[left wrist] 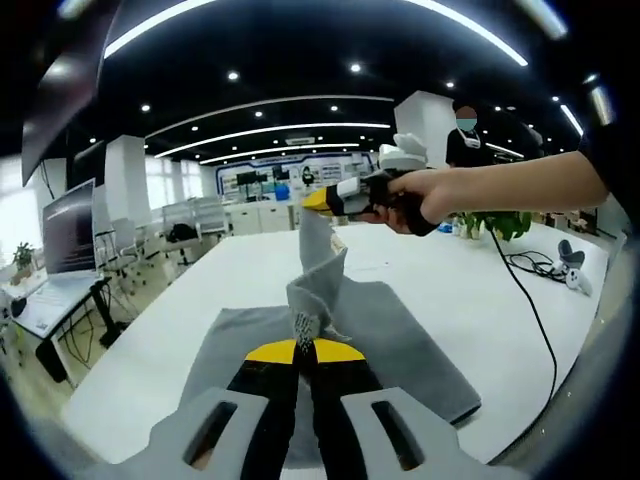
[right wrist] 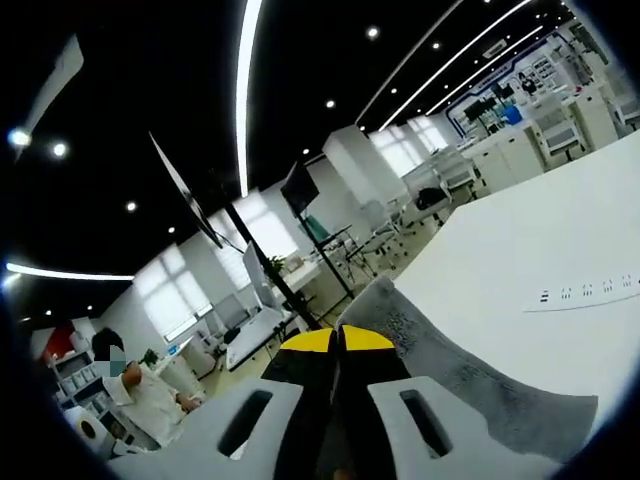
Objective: Fold the towel on the table until its edges align and the towel forms a compact rectangular stack.
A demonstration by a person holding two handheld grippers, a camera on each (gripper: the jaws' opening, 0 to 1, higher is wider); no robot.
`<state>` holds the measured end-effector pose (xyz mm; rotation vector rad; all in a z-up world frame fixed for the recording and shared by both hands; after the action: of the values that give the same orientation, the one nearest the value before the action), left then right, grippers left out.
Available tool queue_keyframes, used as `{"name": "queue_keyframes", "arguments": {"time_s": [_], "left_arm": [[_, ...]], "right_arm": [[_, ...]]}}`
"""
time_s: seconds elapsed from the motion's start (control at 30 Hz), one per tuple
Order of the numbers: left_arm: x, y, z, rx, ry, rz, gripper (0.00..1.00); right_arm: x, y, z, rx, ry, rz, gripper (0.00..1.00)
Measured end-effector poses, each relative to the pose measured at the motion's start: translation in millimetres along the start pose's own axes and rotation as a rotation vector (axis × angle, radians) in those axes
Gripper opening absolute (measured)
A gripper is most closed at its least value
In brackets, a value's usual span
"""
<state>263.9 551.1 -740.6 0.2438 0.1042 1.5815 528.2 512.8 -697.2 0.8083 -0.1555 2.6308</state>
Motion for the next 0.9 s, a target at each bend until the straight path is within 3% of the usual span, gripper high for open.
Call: {"name": "queue_keyframes", "arguments": {"time_s": [0.37,0.7,0.9], "left_arm": [[19.5,7,-9.7,0.056,0.057,0.037,0.04],[31.3,16,-9.4,0.094,0.036,0.018,0.04],[40.3,19,-19.3,0.11,0.035,0.014,0.04]], "right_arm": [[17,-1,-4.9,0.048,0.005,-0.01,0.0],[33,-3,-11.5,0.054,0.023,-0.046,0.0],[33,-8,-18.8,0.064,0.049,-0.086,0.0]]}}
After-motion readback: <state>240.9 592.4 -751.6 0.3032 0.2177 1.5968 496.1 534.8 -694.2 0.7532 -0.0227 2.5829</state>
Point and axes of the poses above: the point that each gripper's makers call its tool centre point, and the gripper's own axes: y roughly backward along the fingers, x roughly to its left, z roughly out of its top, the point moved 4 cm from there along y, roughly backward along the fingers, and after that the axes turned 3 degrees about -x, right-handed, at the moved point
